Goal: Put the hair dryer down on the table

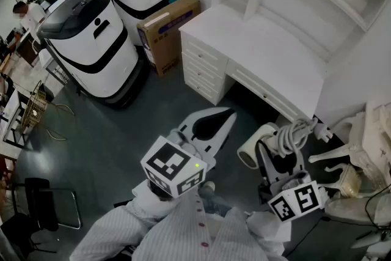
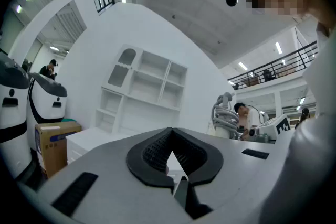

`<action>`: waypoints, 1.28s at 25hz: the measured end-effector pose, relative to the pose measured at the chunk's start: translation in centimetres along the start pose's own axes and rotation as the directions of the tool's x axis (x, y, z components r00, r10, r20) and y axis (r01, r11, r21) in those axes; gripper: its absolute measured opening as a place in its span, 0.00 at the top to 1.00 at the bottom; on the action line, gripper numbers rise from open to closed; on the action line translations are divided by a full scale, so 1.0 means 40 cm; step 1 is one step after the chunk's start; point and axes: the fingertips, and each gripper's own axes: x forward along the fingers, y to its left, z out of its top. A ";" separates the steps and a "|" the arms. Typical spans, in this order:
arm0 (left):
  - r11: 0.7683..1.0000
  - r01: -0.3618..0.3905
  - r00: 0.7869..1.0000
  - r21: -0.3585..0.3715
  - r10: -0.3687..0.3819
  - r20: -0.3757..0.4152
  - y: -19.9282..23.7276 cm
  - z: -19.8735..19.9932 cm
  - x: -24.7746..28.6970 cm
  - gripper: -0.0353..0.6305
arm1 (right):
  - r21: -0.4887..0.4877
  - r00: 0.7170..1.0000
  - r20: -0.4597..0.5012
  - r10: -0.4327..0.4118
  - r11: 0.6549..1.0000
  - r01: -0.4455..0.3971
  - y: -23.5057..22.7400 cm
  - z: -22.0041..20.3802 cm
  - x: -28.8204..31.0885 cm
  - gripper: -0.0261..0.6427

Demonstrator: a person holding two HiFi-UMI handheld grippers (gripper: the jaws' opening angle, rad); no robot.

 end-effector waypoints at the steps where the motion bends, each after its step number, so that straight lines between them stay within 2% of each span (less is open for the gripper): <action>1: 1.000 0.000 1.000 0.002 0.000 -0.002 -0.005 -0.003 0.004 0.93 | -0.001 1.000 0.002 0.004 1.000 -0.004 -0.002 -0.001 -0.003 0.67; 12: 1.000 0.011 1.000 0.008 -0.011 -0.017 -0.047 -0.022 0.045 0.93 | 0.014 1.000 0.005 0.022 1.000 -0.022 -0.042 -0.006 -0.049 0.67; 21: 1.000 -0.016 1.000 0.001 0.016 -0.015 -0.064 -0.047 0.046 0.93 | 0.034 0.999 0.019 0.046 0.998 -0.047 -0.064 -0.013 -0.073 0.67; 32: 0.999 -0.035 0.999 0.007 0.035 -0.031 0.026 -0.061 0.133 0.93 | 0.025 0.997 -0.017 0.081 0.996 -0.081 -0.128 -0.032 0.033 0.67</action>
